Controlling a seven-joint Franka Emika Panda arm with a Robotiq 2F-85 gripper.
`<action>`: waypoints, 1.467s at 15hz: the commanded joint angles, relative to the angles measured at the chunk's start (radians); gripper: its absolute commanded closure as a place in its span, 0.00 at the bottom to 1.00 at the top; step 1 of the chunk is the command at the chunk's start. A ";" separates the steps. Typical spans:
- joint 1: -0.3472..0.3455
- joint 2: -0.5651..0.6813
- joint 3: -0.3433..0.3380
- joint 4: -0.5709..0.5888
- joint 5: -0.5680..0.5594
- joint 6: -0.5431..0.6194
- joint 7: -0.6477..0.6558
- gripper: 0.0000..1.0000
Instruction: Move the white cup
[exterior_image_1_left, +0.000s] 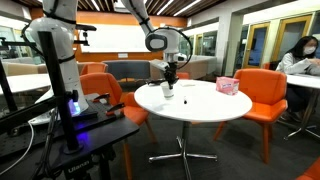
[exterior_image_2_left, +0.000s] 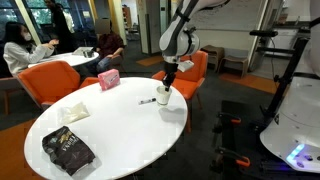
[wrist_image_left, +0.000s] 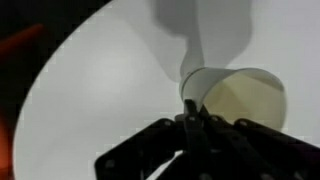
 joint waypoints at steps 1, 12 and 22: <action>0.000 0.018 -0.023 0.006 -0.048 0.013 0.078 0.99; 0.007 0.092 -0.035 0.054 -0.090 -0.037 0.273 0.69; 0.099 -0.178 -0.062 -0.007 -0.229 -0.222 0.346 0.00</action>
